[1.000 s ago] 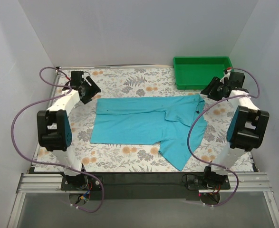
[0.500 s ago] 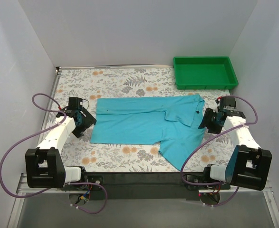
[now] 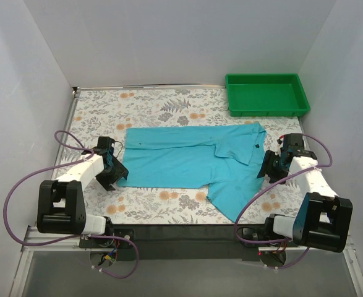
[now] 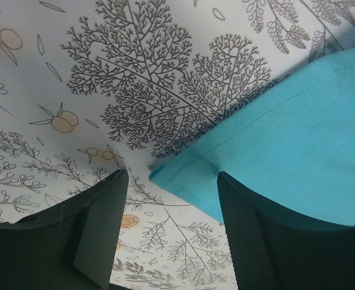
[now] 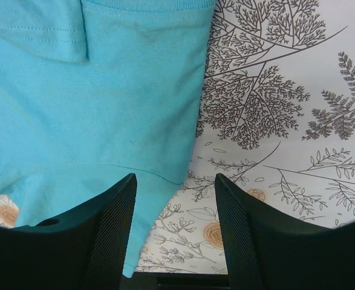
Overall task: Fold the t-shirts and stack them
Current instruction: Fold the tshirt
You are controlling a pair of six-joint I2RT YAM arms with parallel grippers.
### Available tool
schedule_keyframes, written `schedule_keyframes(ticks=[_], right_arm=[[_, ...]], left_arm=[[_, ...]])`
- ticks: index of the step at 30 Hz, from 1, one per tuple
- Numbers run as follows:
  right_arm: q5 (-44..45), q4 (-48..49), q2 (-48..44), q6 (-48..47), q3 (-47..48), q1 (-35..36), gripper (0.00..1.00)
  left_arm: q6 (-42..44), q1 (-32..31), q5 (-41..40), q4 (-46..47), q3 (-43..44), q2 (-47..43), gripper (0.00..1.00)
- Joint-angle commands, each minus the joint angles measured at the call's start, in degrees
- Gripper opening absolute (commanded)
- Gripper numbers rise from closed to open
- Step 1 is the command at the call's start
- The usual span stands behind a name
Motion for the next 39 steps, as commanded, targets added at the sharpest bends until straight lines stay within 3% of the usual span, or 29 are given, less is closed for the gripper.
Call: schedule_keyframes(ticks=[1, 9, 16, 22, 32, 39], right_arm=[[0.15, -0.48, 0.27, -1.0, -0.63, 0.4, 0.52], [1.65, -0.21, 1.24, 0.05, -1.94, 1.37, 0.52], [2.18, 0.23, 1.86, 1.1, -2.65, 1.99, 0.51], [2.09, 2.25, 2.99, 1.98, -3.7, 2.69, 0.49], [1.38, 4.45, 4.14, 3.22, -6.16, 2.78, 0.35], [2.96, 2.25, 2.39, 3.48, -5.99, 2.78, 0.01]], left_arm=[[-1.03, -1.65, -0.65, 1.85, 0.36, 0.93, 0.56], [-0.85, -3.06, -3.82, 2.55, -0.61, 2.51, 0.37], [-0.76, -3.76, -4.08, 1.85, -0.08, 2.87, 0.0], [0.02, -3.76, -4.7, 0.53, 1.85, 1.81, 0.0], [-0.76, -3.68, -6.19, -0.08, 0.54, 0.06, 0.0], [-2.69, -3.5, -7.07, -2.1, 0.79, -2.05, 0.0]])
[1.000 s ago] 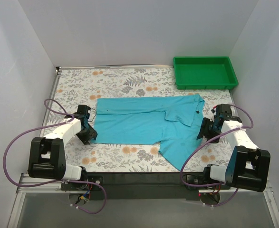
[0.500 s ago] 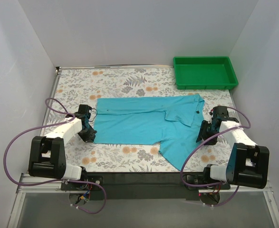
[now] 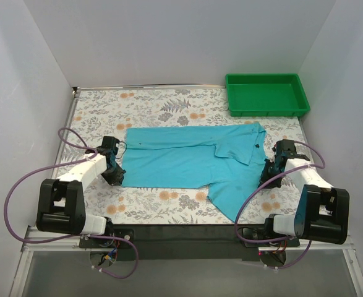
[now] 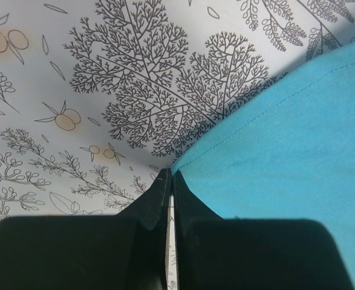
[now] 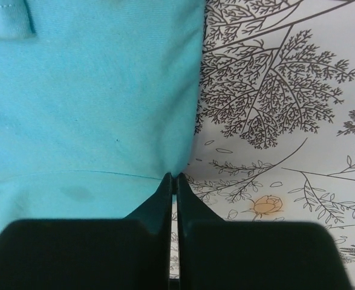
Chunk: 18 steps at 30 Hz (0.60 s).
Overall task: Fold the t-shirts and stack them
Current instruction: Fold the tshirt
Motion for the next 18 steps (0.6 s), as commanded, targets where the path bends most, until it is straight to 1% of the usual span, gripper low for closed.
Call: schedule_keyframes(ticks=[1, 6, 11, 18], right_arm=[[1.76, -1.66, -1.64, 0.38, -0.68, 0.24, 0.01], [3.26, -5.52, -2.17, -0.68, 3.53, 0.16, 0.01], [3.35, -7.9, -1.47, -1.99, 9.86, 0.16, 0.01], [3.26, -10.19, 5.11, -3.93, 19.44, -0.11, 0.01]], left_arm=[[-1.91, 0.06, -2.42, -2.25, 0.4, -3.5, 0.0], [-1.65, 0.94, -2.42, -4.98, 4.08, -5.26, 0.0], [0.46, 1.91, -1.89, -5.6, 8.31, -3.86, 0.0], [2.3, 2.61, 0.56, -3.76, 12.71, 0.62, 0.0]])
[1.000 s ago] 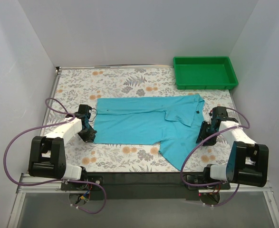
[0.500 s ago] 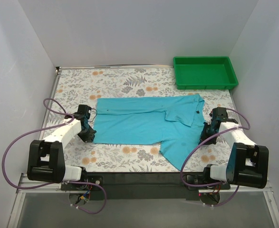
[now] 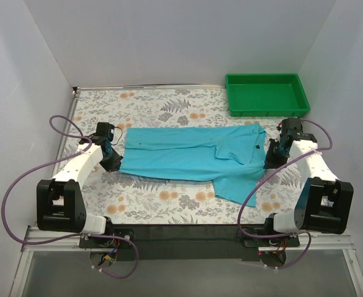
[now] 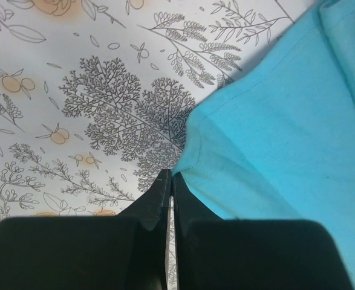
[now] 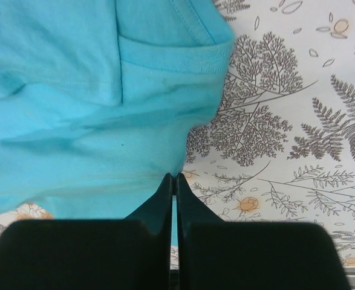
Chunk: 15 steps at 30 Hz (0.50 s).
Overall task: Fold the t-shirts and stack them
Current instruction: Fold the tshirt
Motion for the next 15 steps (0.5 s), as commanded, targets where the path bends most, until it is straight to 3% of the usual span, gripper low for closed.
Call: schedule_keyframes(ticks=[1, 15], right_arm=[[1.1, -2.39, 3.03, -1.72, 5.63, -0.26, 0.01], [-3.39, -2.39, 17.26, -1.46, 20.93, -0.35, 0.01]], left_arm=[[1.56, 0.67, 1.03, 0.83, 3.24, 1.92, 0.0], [3.94, 1.63, 1.21, 5.22, 13.27, 12.55, 0.0]])
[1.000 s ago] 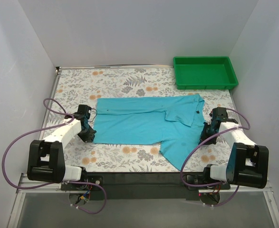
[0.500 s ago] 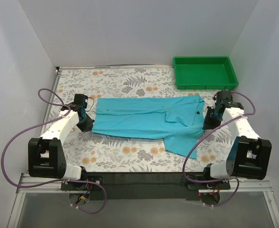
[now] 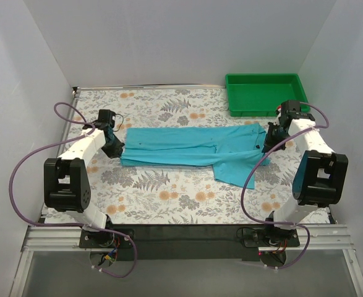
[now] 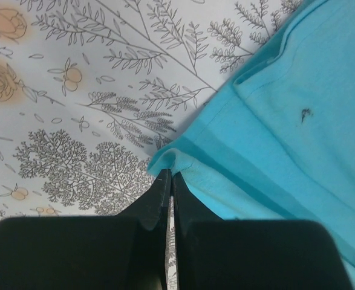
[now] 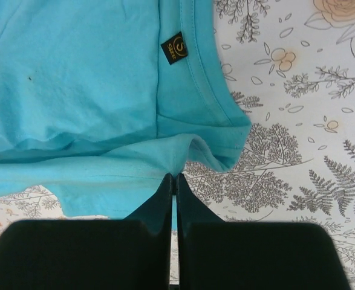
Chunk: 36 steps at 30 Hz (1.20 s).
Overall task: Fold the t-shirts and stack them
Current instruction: Fold the tshirt
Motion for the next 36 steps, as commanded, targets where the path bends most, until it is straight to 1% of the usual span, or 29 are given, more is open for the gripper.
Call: schedule_keyframes(ticks=[1, 9, 13, 21, 22, 23, 24, 25, 26, 27, 28, 29, 30, 31, 32, 33, 34, 36], right_arm=[[-1.0, -0.27, 2.25, -0.39, 3.98, -0.31, 0.01], [-0.3, -0.01, 7.09, -0.3, 7.94, -0.31, 0.01], [2.15, 1.22, 8.14, -0.3, 7.5, -0.31, 0.01], [2.42, 4.65, 9.55, 0.23, 4.51, -0.22, 0.01], [2.34, 4.83, 9.81, 0.31, 4.34, -0.31, 0.02], [2.34, 5.09, 9.99, 0.23, 4.33, -0.22, 0.07], [2.16, 5.35, 9.99, 0.31, 4.33, -0.22, 0.09], [1.9, 5.44, 9.82, 0.23, 4.25, -0.22, 0.11], [1.81, 5.44, 9.73, 0.23, 4.33, -0.22, 0.17], [1.81, 5.36, 9.29, 0.14, 4.16, -0.13, 0.21], [1.72, 5.36, 8.07, 0.14, 4.07, -0.13, 0.25], [1.81, 5.36, 7.36, 0.14, 3.81, -0.04, 0.32], [1.72, 5.27, 6.4, 0.14, 3.2, 0.04, 0.36], [1.37, 5.18, 4.21, 0.14, 2.67, 0.13, 0.38], [1.11, 5.18, 2.97, 0.14, 1.97, 0.22, 0.43], [0.67, 5.18, 1.74, 0.23, 1.09, 0.48, 0.45], [-0.38, 5.18, -0.79, 0.14, -1.27, 0.66, 0.46], [-0.91, 5.09, -3.44, 0.4, -4.44, 1.79, 0.47]], left_arm=[[1.36, 0.65, -0.5, 2.34, 2.56, 1.3, 0.0], [1.8, 1.0, 0.2, 7.0, 3.09, 4.56, 0.0], [2.85, 1.0, 0.73, 9.2, 3.35, 5.96, 0.0], [5.4, 1.0, 1.52, 12.8, 3.53, 8.16, 0.0], [5.58, 1.0, 1.43, 12.98, 3.35, 8.42, 0.0], [5.75, 1.0, 1.43, 13.07, 3.27, 8.69, 0.0], [6.1, 1.0, 1.43, 13.07, 3.26, 8.95, 0.02], [6.19, 1.0, 1.43, 13.07, 3.26, 9.13, 0.05], [6.28, 1.0, 1.43, 13.07, 3.26, 8.95, 0.08], [6.37, 1.0, 1.43, 13.07, 3.09, 8.08, 0.2], [6.63, 1.0, 1.35, 13.15, 3.18, 7.55, 0.25], [6.81, 1.0, 1.0, 12.98, 3.09, 6.68, 0.31], [6.98, 0.92, 0.65, 12.89, 3.09, 5.88, 0.36], [7.42, 0.92, 0.29, 12.72, 2.74, 3.61, 0.49], [7.6, 0.92, -0.06, 12.54, 2.39, 2.46, 0.55], [7.77, 0.92, -0.06, 12.45, 2.04, 1.32, 0.57], [7.86, 0.83, 0.03, 12.19, 1.16, -1.31, 0.63], [7.86, 0.74, 0.64, 11.4, -0.24, -3.87, 0.64]])
